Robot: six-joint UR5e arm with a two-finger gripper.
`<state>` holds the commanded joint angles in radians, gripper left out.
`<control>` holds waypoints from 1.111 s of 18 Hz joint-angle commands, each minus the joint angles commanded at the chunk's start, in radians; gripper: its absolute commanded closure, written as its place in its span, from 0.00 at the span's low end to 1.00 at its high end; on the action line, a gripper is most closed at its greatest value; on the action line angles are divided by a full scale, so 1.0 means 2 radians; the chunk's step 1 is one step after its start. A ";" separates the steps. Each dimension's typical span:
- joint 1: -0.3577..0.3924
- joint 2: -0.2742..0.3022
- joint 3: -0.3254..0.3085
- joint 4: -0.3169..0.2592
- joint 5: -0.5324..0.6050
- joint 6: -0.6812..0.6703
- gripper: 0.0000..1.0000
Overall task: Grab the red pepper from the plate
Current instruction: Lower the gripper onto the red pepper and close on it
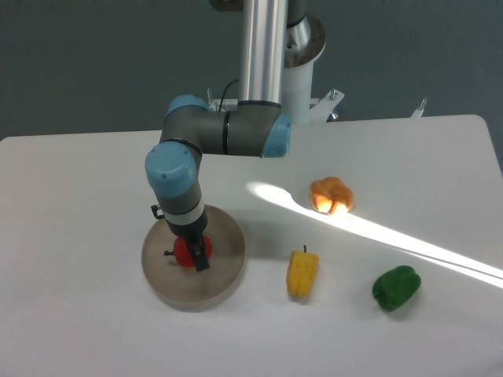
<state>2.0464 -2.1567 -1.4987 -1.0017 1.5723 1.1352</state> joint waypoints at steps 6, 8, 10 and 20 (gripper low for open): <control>-0.002 -0.005 0.001 0.005 -0.002 0.000 0.00; -0.002 -0.006 0.000 0.005 -0.002 0.001 0.05; -0.002 -0.006 0.001 0.005 -0.002 0.004 0.23; 0.001 -0.002 0.007 0.003 -0.002 0.014 0.41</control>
<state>2.0478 -2.1614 -1.4849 -0.9955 1.5693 1.1627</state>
